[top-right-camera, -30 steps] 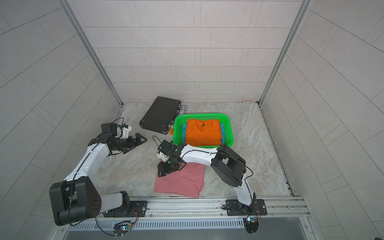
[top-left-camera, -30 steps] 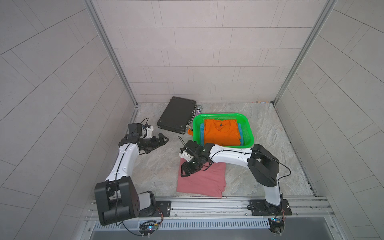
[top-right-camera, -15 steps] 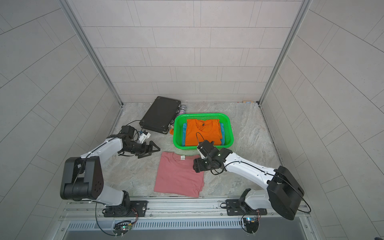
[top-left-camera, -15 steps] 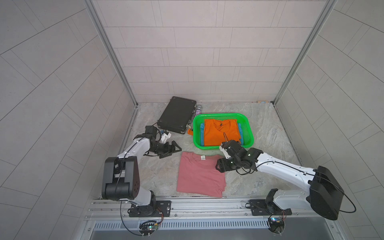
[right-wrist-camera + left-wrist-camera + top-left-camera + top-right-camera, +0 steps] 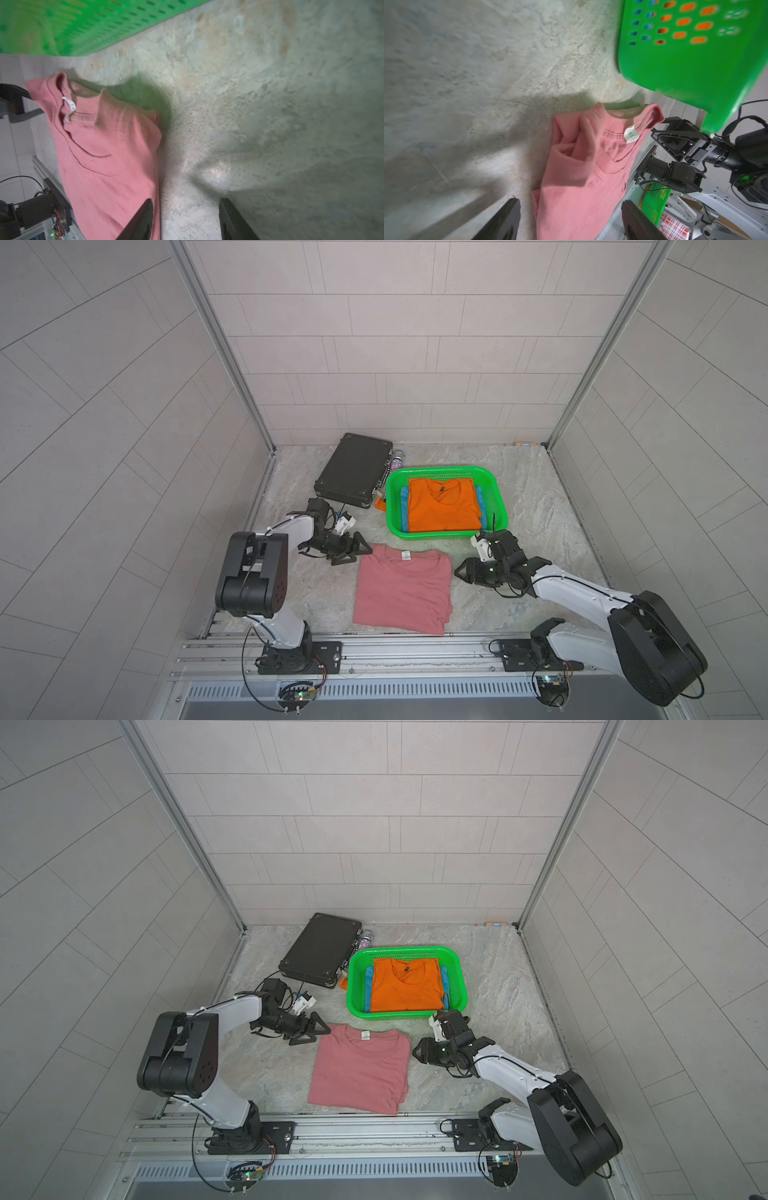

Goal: Put the folded t-shirts into the basket
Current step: Pick up the T-shirt from the center of the board.

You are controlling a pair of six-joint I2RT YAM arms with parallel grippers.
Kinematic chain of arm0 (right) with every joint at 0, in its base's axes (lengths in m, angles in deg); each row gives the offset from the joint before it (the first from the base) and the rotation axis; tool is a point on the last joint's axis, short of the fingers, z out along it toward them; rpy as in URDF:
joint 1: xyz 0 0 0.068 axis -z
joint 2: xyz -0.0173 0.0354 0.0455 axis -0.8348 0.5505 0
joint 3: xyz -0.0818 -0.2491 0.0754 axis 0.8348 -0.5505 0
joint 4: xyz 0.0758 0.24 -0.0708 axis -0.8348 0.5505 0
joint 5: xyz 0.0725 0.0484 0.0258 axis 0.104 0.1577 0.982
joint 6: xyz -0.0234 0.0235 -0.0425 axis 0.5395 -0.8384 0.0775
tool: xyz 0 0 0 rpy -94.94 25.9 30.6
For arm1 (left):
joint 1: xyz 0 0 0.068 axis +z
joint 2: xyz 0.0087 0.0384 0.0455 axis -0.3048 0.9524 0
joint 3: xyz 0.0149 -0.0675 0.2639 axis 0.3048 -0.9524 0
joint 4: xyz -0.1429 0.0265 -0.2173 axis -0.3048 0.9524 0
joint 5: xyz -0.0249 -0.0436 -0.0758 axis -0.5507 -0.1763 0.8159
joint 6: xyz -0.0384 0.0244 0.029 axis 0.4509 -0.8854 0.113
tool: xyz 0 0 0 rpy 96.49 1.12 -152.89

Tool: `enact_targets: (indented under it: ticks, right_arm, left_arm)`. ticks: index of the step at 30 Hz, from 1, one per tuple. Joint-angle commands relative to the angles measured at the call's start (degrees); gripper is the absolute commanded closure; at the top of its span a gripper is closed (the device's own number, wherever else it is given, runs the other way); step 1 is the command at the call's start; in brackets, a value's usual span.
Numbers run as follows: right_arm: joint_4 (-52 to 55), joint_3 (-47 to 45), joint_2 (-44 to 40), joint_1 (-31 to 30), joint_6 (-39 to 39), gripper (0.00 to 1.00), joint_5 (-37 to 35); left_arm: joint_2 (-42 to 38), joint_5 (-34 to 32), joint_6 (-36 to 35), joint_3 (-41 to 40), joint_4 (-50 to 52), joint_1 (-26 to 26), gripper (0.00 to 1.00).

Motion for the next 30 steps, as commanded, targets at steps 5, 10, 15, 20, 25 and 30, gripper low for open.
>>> enact_targets:
  ticks: [5,10,15,20,25,30]
  right_arm:
    - [-15.28,-2.41,6.44,0.39,3.03,0.33,10.55]
    - [-14.83,-2.32,6.88,0.45,4.13,0.29,9.42]
    - [-15.77,-1.56,10.06,0.48,4.67,0.31,9.66]
    - [-18.46,-1.16,13.67,0.31,4.74,0.33,11.31]
    - [-20.26,0.44,18.68,-0.6,5.25,0.35,12.99]
    - [-21.24,2.52,23.29,-1.66,5.46,0.39,13.88]
  left_arm:
    - [0.02,0.76,1.58,-1.03,-1.01,-0.85,0.29]
    - [3.75,0.97,2.66,-0.04,-1.26,-1.27,0.29]
    - [7.52,0.44,4.14,1.23,-1.42,-2.32,0.38]
    - [9.28,0.33,4.38,1.78,-1.25,-3.68,0.41]
    - [9.97,0.33,4.66,1.77,-1.3,-4.26,0.42]
    - [11.13,-0.62,5.31,2.11,-1.13,-4.53,0.48]
